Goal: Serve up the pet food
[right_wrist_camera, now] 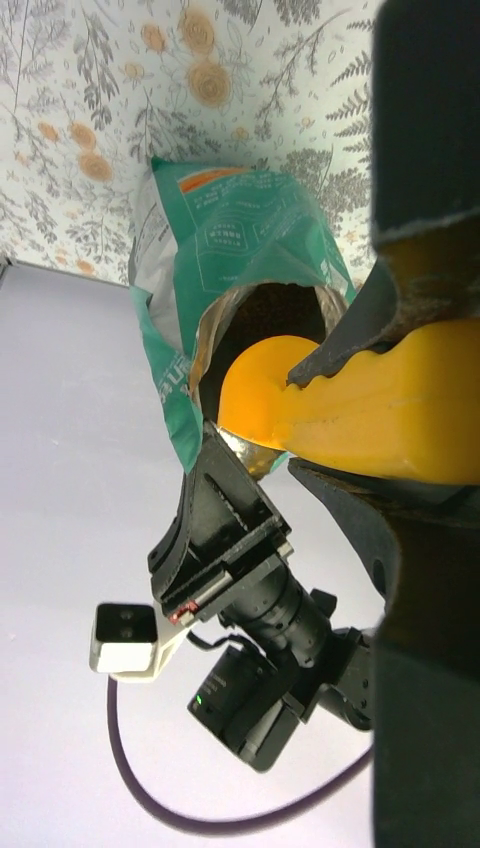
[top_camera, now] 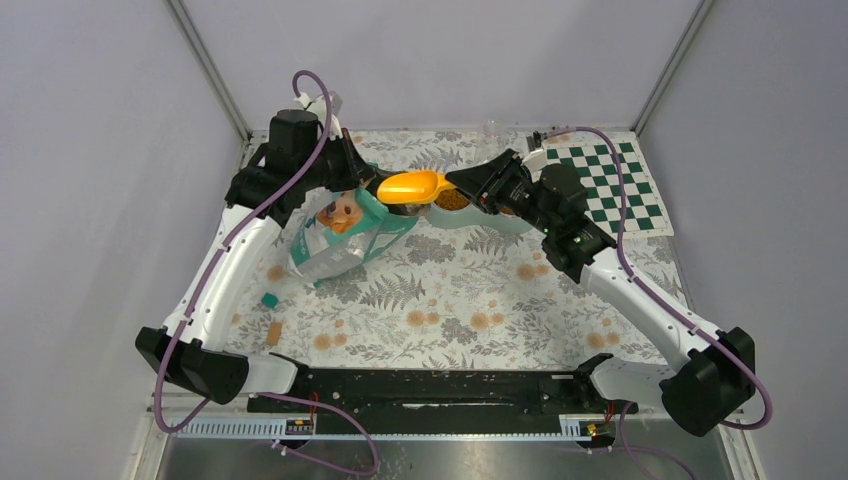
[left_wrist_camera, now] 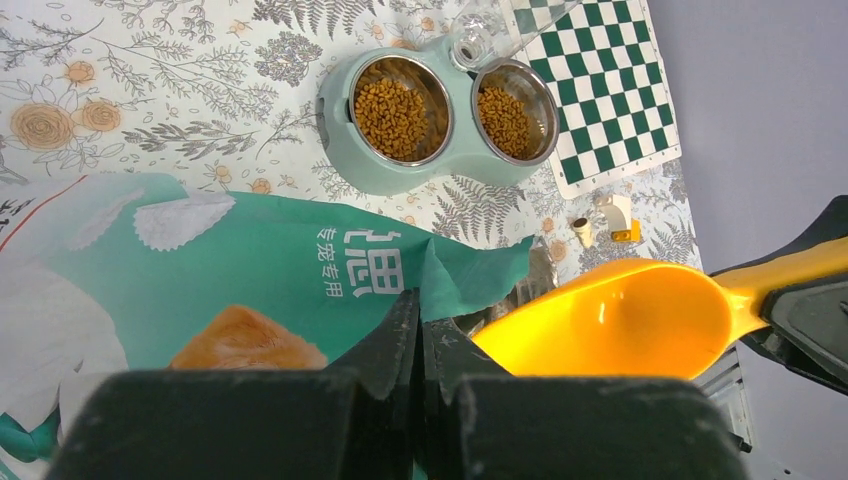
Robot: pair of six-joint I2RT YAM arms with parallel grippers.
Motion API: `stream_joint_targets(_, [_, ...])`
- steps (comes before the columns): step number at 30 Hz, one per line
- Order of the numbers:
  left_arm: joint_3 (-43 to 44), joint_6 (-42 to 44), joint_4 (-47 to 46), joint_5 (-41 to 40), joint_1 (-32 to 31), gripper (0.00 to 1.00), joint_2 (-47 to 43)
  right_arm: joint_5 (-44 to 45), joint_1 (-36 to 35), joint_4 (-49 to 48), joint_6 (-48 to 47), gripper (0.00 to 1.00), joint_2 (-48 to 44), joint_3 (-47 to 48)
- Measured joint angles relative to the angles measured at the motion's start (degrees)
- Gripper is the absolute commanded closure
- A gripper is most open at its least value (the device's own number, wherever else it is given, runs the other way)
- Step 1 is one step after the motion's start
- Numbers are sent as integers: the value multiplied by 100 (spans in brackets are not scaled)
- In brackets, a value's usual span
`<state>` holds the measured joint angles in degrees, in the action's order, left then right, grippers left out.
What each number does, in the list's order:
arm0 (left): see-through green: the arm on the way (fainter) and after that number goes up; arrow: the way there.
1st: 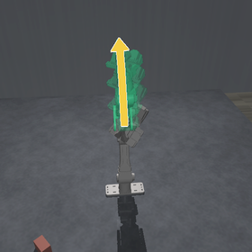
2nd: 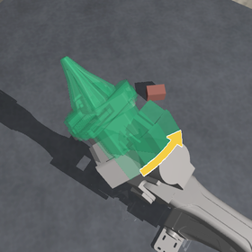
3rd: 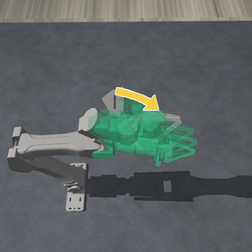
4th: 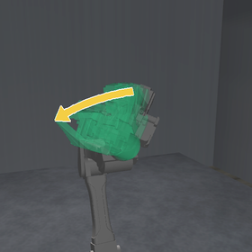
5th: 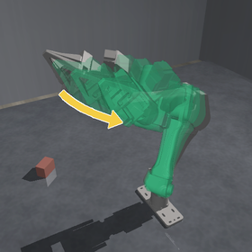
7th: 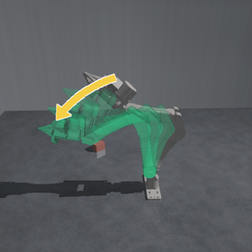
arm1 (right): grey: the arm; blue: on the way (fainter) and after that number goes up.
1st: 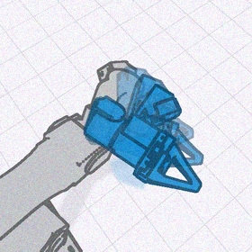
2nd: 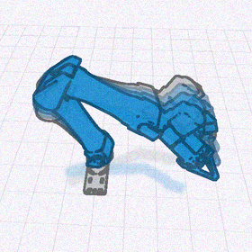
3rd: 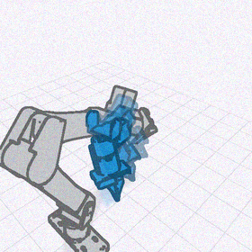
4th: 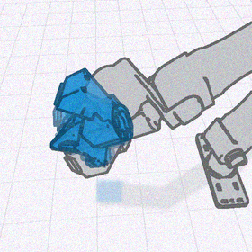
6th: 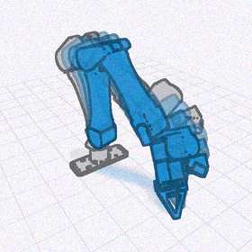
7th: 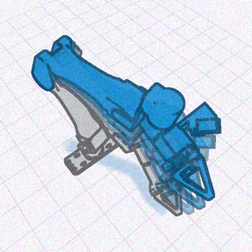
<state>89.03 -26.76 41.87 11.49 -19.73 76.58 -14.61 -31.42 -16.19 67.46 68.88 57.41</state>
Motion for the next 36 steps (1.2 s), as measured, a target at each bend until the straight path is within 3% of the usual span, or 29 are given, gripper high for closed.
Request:
stream_joint_targets(9, [11, 15, 4, 9, 0, 100, 0, 223, -92, 813, -684, 100, 369, 389])
stream_joint_targets(19, [11, -114, 9, 116, 7, 100, 42, 706, -992, 1510, -1600, 100, 1569, 1543])
stream_joint_targets(27, [11, -280, -2, 282, 9, 100, 131, 1001, -1316, 1790, -2197, 100, 2424, 2096])
stream_joint_targets(36, [-2, -457, -48, 407, 42, 100, 302, 197, -1307, 1268, -2157, 100, 3263, 2391])
